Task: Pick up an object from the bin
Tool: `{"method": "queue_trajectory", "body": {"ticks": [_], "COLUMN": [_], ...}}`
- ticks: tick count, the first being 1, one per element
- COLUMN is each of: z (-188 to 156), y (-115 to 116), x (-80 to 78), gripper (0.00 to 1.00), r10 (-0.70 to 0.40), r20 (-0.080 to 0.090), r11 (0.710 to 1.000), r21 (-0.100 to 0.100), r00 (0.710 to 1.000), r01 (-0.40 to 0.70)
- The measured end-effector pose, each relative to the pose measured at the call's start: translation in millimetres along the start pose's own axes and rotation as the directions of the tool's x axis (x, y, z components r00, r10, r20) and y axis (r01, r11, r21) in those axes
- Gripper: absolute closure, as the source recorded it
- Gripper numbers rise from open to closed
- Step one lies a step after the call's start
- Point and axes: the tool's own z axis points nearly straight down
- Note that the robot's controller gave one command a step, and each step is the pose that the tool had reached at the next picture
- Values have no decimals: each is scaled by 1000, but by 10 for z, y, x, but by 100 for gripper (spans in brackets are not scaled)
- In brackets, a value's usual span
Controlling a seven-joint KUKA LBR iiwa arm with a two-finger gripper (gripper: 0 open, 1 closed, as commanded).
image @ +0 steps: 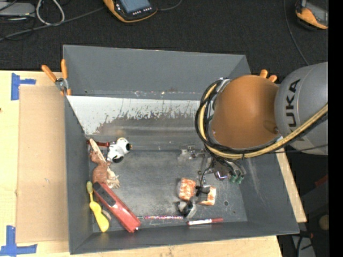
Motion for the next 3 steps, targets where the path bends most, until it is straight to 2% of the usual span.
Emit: {"method": "queue_trajectory", "body": {"ticks": [1,2,3], "z": [-53,613,1124], "y": [-554,-1048,-990], "x": [-97,12,80], "gripper": [0,0,0], "r10": [21,-149,-91], "r20": [4,5,7], "r11": [1000,989,996], "r21": [2,1,2], "r00": [1000,989,996], "r01": [-21,149,91]}}
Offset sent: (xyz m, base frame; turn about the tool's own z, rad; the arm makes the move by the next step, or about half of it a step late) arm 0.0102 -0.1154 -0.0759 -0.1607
